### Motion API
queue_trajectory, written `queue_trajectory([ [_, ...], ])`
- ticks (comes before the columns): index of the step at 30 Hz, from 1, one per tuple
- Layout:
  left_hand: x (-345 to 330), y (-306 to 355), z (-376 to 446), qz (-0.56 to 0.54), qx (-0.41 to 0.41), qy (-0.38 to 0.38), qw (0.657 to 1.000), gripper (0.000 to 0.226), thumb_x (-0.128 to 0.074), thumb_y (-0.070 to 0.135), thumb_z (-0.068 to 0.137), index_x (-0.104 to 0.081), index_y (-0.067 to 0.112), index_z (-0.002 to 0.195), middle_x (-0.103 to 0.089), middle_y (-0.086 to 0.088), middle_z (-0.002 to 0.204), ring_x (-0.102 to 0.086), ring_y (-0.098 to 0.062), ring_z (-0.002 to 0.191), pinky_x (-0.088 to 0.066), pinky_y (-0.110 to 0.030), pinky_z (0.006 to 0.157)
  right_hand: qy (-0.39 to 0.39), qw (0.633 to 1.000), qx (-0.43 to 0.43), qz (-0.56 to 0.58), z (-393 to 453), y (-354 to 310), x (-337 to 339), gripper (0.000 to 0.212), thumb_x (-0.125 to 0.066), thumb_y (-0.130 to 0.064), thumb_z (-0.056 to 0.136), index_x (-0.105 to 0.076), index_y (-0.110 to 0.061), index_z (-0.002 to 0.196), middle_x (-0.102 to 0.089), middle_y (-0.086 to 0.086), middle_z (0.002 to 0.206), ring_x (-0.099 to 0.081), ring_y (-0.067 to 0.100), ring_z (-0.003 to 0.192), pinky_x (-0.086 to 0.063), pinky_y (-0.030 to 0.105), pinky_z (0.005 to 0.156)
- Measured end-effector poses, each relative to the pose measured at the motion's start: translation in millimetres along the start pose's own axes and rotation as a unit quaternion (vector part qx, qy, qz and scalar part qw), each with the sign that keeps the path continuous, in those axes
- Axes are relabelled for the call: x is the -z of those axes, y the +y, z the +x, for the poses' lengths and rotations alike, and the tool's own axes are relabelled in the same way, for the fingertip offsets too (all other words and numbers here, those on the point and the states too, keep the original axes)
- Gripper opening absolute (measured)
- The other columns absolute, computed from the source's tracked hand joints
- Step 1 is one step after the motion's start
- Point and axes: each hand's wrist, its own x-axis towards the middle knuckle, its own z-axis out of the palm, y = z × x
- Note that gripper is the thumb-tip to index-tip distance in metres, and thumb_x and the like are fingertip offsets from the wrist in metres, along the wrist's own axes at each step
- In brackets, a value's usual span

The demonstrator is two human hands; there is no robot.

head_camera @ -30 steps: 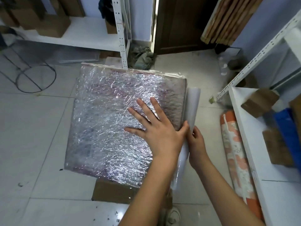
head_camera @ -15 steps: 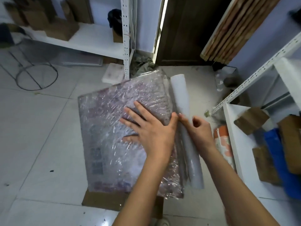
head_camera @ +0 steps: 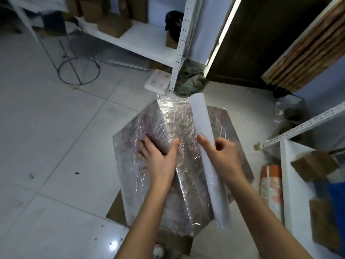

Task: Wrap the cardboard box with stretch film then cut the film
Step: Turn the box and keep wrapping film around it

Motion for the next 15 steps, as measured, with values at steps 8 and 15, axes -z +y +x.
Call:
queue_trajectory([
  [8,46.9,-35.3,31.2,-0.097,0.011,-0.024,0.995,0.117,-0.056,0.075,0.057,-0.008,0.023,0.151,-0.009,0.0,0.159,-0.007,-0.02,0.145,-0.014,-0.052,0.116,-0.026,0.99,0.021,-0.139,-4.7,-27.7,-50.9,0.066,-0.049,-0.076,0.073,-0.06,-0.011,0.071,-0.061,0.003,0.066,-0.06,0.021,0.062,-0.05,0.035,0.059],
  [15,78.4,-74.5,48.7,-0.208,0.053,-0.03,0.976,0.112,-0.073,0.059,0.06,-0.017,0.022,0.15,-0.023,0.004,0.155,-0.026,-0.014,0.14,-0.025,-0.038,0.114,-0.09,0.959,0.05,-0.264,-10.3,-39.1,-94.6,0.061,-0.036,-0.075,0.081,-0.041,-0.017,0.062,-0.046,-0.001,0.059,-0.047,0.019,0.057,-0.031,0.03,0.054],
])
